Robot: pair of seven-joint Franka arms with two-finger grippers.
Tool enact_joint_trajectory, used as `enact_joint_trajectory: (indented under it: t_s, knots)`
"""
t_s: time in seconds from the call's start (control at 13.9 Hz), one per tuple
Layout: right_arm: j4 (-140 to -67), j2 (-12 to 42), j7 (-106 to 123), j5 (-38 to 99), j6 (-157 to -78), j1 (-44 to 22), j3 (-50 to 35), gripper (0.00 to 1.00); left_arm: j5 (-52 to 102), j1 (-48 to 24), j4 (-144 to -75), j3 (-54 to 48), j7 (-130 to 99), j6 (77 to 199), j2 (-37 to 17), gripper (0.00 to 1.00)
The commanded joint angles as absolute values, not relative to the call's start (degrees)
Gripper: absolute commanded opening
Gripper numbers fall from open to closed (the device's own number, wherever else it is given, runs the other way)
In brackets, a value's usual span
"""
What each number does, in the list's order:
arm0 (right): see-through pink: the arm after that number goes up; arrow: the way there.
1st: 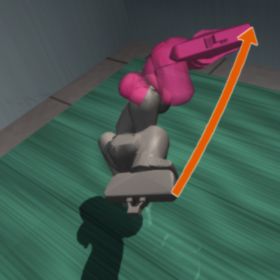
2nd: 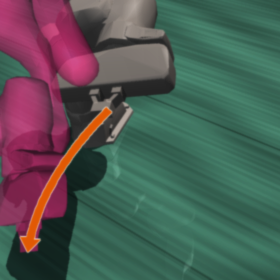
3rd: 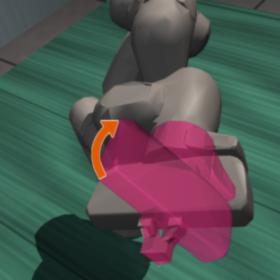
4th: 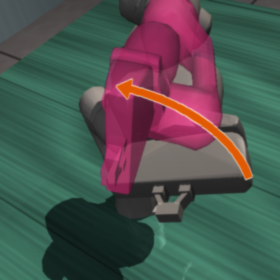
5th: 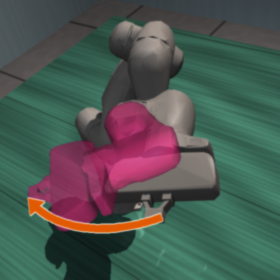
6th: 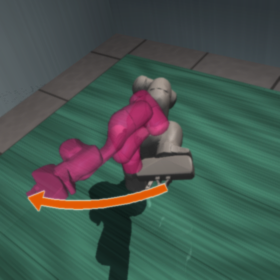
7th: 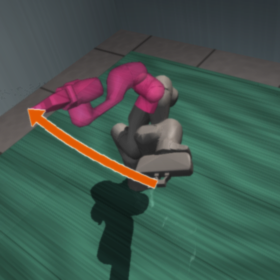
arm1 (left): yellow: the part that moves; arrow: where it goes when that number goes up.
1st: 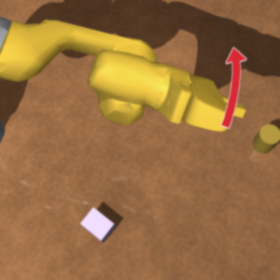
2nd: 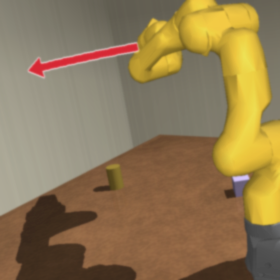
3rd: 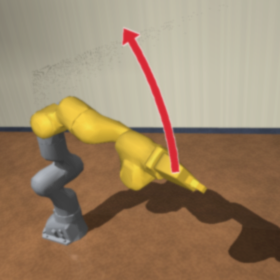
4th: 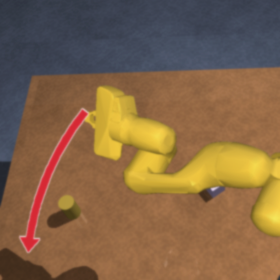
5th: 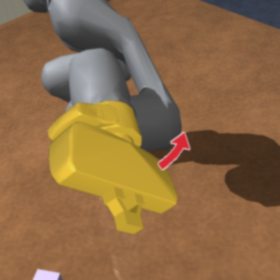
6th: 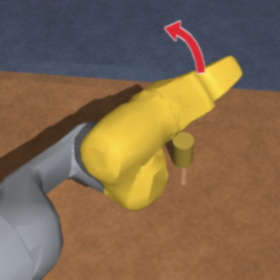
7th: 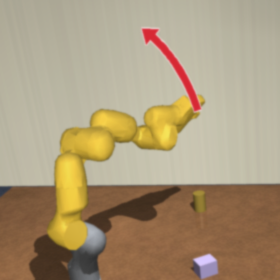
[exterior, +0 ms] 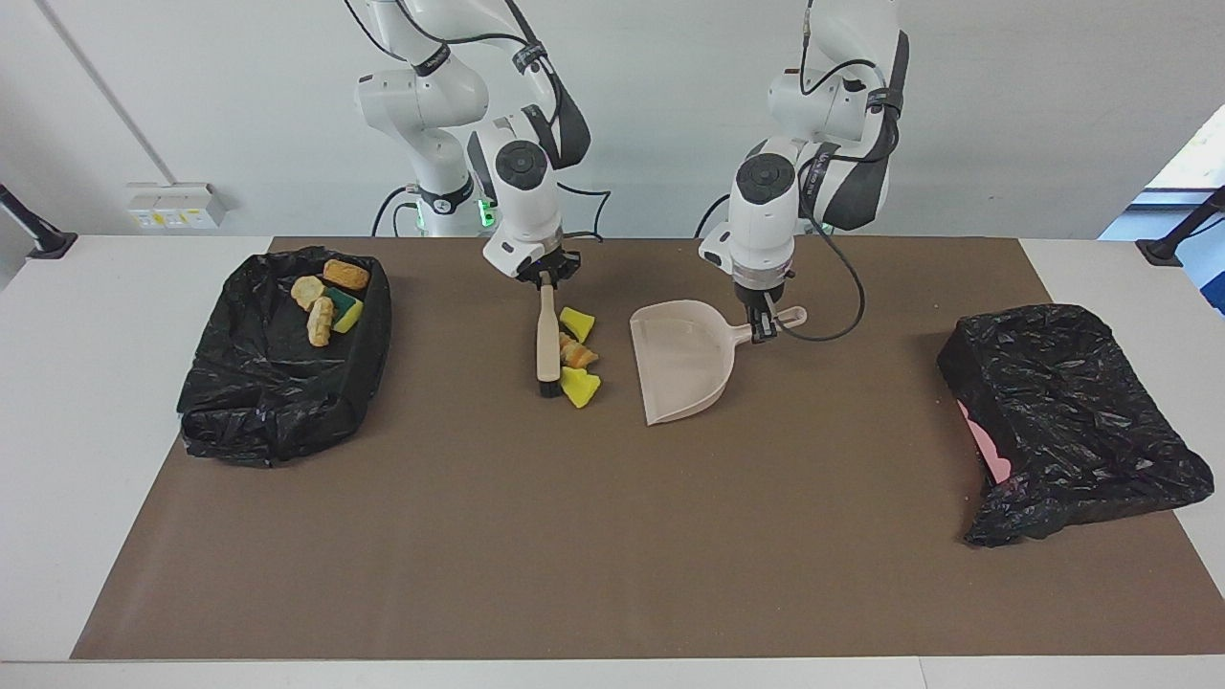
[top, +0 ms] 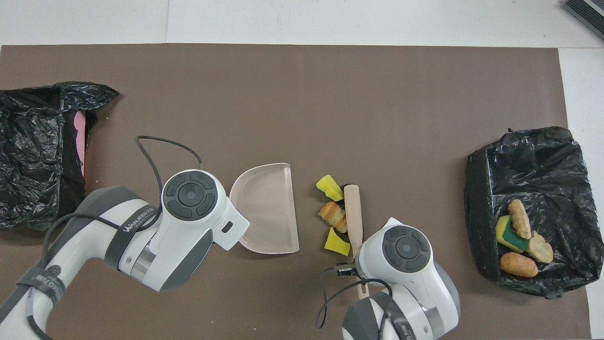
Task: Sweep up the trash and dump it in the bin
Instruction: 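Sweep the sponge and bread into the dustpan with the right gripper's brush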
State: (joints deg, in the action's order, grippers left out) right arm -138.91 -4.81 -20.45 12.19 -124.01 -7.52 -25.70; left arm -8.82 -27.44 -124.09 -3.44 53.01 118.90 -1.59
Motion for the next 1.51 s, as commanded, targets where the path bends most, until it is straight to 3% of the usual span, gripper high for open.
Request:
enact_joint_trajectory:
  t_s: [0.0,0.22,0.58,1.01,1.23,1.44]
  knots:
    - [-133.61,0.6,-18.19,14.23,-124.63,-9.75,-25.75,0.0,-8.26,-28.48,-126.65,-2.72,53.88,120.76,0.0,0.0]
    - [-129.39,3.07,-13.03,21.94,-123.76,-11.78,-25.84,0.0,-8.26,-28.21,-127.35,-2.72,53.88,121.55,0.18,0.0]
    - [-125.34,2.82,-12.65,29.79,-123.41,-15.03,-25.75,0.0,-8.26,-28.13,-128.32,-2.72,53.96,121.9,0.62,0.0]
    - [-125.85,-13.17,-16.86,24.99,-103.03,-8.88,-24.96,0.0,-8.26,-27.77,-128.32,-2.64,54.4,122.08,0.62,0.0]
    - [-134.79,-16.0,-17.66,20.24,-103.53,-9.31,-25.4,0.0,-8.7,-26.99,-128.32,-2.55,58.35,122.08,0.44,0.0]
    - [-137.64,-10.92,-20.46,17.67,-113.09,-13.26,-25.66,0.0,-8.7,-26.63,-128.32,-2.55,58.45,122.34,0.44,0.0]
